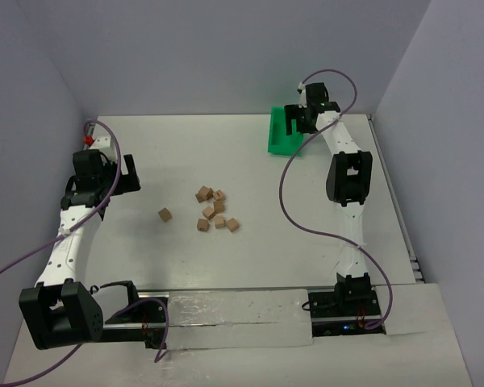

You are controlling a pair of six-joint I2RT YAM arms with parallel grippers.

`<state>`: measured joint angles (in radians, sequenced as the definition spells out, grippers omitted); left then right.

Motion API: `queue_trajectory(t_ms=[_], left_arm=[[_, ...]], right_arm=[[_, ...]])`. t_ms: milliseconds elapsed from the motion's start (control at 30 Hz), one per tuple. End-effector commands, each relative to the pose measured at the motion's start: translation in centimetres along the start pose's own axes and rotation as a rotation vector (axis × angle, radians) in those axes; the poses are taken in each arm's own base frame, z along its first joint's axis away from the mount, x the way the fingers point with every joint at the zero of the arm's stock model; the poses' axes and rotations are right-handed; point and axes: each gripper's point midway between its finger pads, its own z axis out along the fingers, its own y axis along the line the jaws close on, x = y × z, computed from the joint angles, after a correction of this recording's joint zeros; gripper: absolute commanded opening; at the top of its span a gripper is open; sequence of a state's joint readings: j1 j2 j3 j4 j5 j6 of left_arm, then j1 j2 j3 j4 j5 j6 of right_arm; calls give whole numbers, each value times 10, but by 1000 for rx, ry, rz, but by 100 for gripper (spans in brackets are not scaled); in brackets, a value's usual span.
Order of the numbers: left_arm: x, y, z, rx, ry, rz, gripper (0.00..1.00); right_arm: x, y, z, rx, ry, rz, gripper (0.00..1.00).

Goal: Build the wood block tower

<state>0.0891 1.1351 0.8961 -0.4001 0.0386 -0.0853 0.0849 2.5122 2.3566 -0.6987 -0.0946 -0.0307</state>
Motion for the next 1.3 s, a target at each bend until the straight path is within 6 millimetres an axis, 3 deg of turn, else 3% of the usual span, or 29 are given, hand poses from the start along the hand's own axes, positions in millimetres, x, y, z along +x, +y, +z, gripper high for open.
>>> queue_trajectory(t_ms=[0, 300, 433, 533, 567, 633, 800, 833, 867, 1033, 1133, 1267], left_arm=[[-32, -2, -12, 12, -94, 9, 99], [-52, -21, -24, 123, -136, 66, 99], [-61, -33, -34, 200, -185, 141, 99], [-60, -48, -42, 282, -194, 192, 99], [-58, -53, -43, 307, -195, 210, 98], [-52, -65, -46, 357, -189, 268, 97], [-34, -86, -50, 450, -168, 345, 95], [-30, -89, -52, 475, -166, 356, 95], [-25, -93, -54, 507, -164, 368, 94], [6, -121, -59, 651, -114, 470, 87], [30, -132, -55, 688, -55, 549, 81], [55, -137, -51, 741, 10, 614, 77]], right_arm=[[-40, 5, -34, -21, -105, 6, 100], [-86, 28, -122, -50, -231, -64, 100], [-108, 39, -181, -51, -321, -110, 100], [-105, 56, -207, -77, -342, -167, 100], [-107, 63, -225, -91, -366, -185, 100], [-94, 86, -242, -158, -360, -235, 100], [-37, 142, -254, -278, -271, -383, 100], [-16, 153, -248, -305, -228, -420, 99], [17, 176, -240, -354, -164, -485, 97], [108, 225, -220, -467, 15, -610, 89], [139, 232, -209, -506, 92, -615, 82], [165, 237, -200, -543, 167, -615, 79]])
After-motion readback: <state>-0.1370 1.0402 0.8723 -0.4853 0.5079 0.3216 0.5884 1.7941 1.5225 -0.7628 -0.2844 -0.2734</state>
